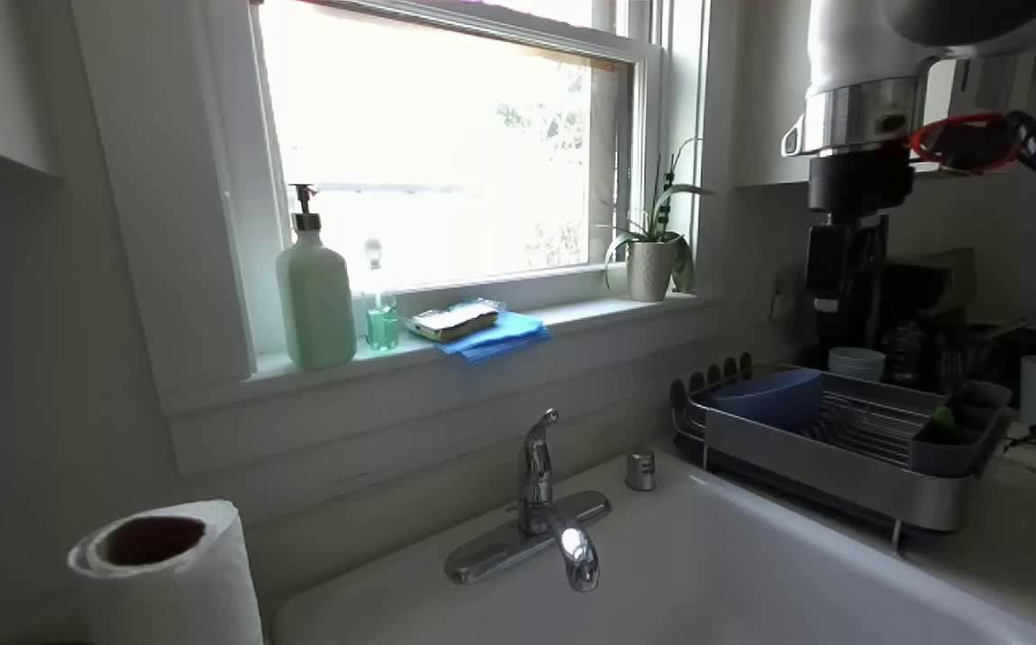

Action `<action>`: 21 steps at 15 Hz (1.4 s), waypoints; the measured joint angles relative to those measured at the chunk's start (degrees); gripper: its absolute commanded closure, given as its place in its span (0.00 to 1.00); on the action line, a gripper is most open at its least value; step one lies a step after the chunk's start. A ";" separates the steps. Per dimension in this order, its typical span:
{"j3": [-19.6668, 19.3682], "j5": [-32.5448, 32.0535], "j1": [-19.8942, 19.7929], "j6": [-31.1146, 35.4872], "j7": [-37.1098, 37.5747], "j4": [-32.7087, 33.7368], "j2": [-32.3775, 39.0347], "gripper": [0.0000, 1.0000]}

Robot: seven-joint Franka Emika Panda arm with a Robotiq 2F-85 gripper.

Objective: Turn the blue bowl in the drying rack in an upright position

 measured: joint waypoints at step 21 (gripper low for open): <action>-5.59 -0.68 -3.37 5.62 3.86 12.79 24.20 0.00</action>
